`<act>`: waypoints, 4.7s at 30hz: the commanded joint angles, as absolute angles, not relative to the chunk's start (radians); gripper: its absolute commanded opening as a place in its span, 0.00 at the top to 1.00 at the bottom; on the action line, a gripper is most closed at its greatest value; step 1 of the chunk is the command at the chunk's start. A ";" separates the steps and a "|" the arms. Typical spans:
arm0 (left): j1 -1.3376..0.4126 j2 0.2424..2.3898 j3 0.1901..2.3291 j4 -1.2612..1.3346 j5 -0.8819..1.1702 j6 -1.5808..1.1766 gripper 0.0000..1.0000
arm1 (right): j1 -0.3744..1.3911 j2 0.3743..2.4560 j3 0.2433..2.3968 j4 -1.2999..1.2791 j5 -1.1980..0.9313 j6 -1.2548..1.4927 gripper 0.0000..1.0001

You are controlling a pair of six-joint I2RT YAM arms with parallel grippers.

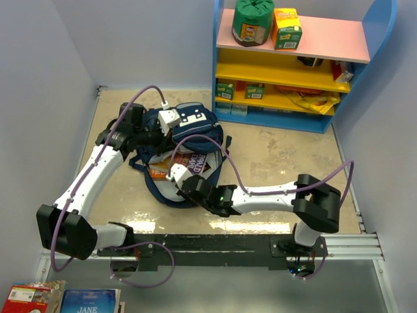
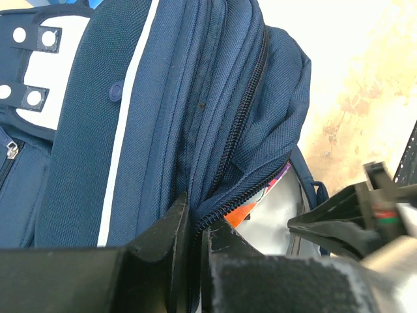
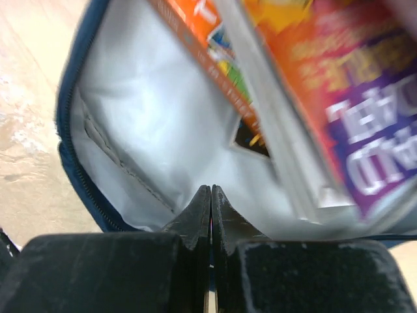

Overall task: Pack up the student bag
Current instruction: Place the book in the student bag, then adjust the student bag at the center of the board.

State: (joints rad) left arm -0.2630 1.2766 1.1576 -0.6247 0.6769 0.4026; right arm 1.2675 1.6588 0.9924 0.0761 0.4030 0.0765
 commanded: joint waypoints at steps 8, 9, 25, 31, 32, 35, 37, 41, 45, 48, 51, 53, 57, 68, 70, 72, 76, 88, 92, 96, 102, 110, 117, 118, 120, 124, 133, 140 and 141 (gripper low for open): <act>-0.261 1.218 1.207 -0.574 0.744 0.388 1.00 | 1.209 1.805 1.032 0.293 0.586 0.253 1.00; -0.261 1.218 1.209 -0.578 0.745 0.388 1.00 | 1.207 1.830 1.048 0.305 0.633 0.232 1.00; -0.261 1.221 1.215 -0.650 0.767 0.410 1.00 | 1.239 1.794 1.013 0.402 0.723 0.179 0.93; -0.265 1.255 1.218 -0.731 0.853 0.485 0.93 | 1.336 1.440 0.822 0.312 0.589 0.270 0.70; -0.268 1.264 1.219 -0.789 0.895 0.506 0.84 | 1.335 1.381 0.798 0.296 0.571 0.299 0.69; -0.298 1.299 1.230 -0.932 0.934 0.624 0.56 | 1.338 1.194 0.727 0.253 0.532 0.388 0.65; -0.305 1.312 1.253 -0.997 0.948 0.707 0.34 | 1.336 1.129 0.735 0.209 0.554 0.403 0.65; -0.304 1.284 1.293 -1.040 0.966 0.738 0.00 | 1.331 1.100 0.810 0.120 0.626 0.357 0.63; -0.281 1.215 1.318 -0.950 0.905 0.674 0.00 | 1.332 1.186 0.923 0.094 0.643 0.339 0.62; -0.270 1.196 1.399 -0.995 0.896 0.724 0.00 | 1.331 1.242 0.969 0.109 0.644 0.325 0.62; -0.252 1.198 1.451 -1.031 0.893 0.720 0.02 | 1.321 1.311 1.026 0.150 0.641 0.278 0.62; -0.220 1.195 1.447 -0.994 0.856 0.703 0.06 | 1.302 1.356 1.058 0.173 0.626 0.270 0.63; -0.069 1.196 1.346 -0.861 0.830 0.638 0.17 | 1.296 1.465 1.153 0.207 0.624 0.253 0.66; 0.259 1.382 1.215 -0.724 0.782 0.715 0.18 | 1.253 1.750 1.371 0.055 0.471 0.296 0.80; 0.259 1.387 1.164 -0.683 0.781 0.722 0.17 | 1.262 1.753 1.301 0.064 0.445 0.340 0.86; 0.259 1.391 1.120 -0.654 0.773 0.733 0.16 | 1.281 1.746 1.223 0.066 0.401 0.386 0.88; 0.261 1.407 1.066 -0.620 0.730 0.799 0.14 | 1.344 1.712 1.096 0.064 0.390 0.437 0.91; 0.359 1.450 1.043 -0.543 0.750 0.752 0.23 | 1.379 1.635 1.234 -0.089 0.431 0.353 0.80; 0.442 1.500 1.114 -0.609 0.836 0.736 0.33 | 1.381 1.666 1.502 -0.106 0.414 0.203 0.73; 0.471 1.517 1.114 -0.673 0.885 0.762 0.38 | 1.364 1.819 1.640 -0.112 0.401 0.005 0.65; 0.518 1.591 1.150 -0.730 0.925 0.776 0.38 | 1.355 2.081 1.781 -0.160 0.347 -0.311 0.59; 0.525 1.594 1.127 -0.614 0.828 0.736 0.30 | 1.313 2.227 1.850 -0.115 0.367 -0.426 0.46; 0.534 1.643 1.161 -0.706 0.899 0.831 0.37 | 1.316 2.318 1.865 0.042 0.514 -0.422 0.46; 0.532 1.641 1.155 -0.707 0.908 0.857 0.37 | 1.315 2.325 1.858 0.061 0.576 -0.408 0.47; 0.534 1.647 1.160 -0.738 0.931 0.890 0.40 | 1.309 2.351 1.871 0.034 0.606 -0.371 0.49; 0.532 1.675 1.187 -0.799 0.965 0.977 0.44 | 1.296 2.321 1.786 0.003 0.635 -0.241 0.77; 0.371 1.602 1.166 -0.614 0.985 0.887 0.20 | 1.267 2.070 1.366 0.005 0.548 0.042 1.00; 0.148 1.646 1.235 -0.491 0.890 0.805 0.18 | 1.243 1.915 1.160 0.003 0.566 0.159 1.00; 0.132 1.652 1.236 -0.492 0.882 0.810 0.19 | 1.233 1.892 1.137 0.003 0.568 0.170 1.00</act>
State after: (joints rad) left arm 0.2100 1.6501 1.1866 -0.5758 0.9024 0.8364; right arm 1.2922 1.9659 1.2251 0.0513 0.4973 0.0715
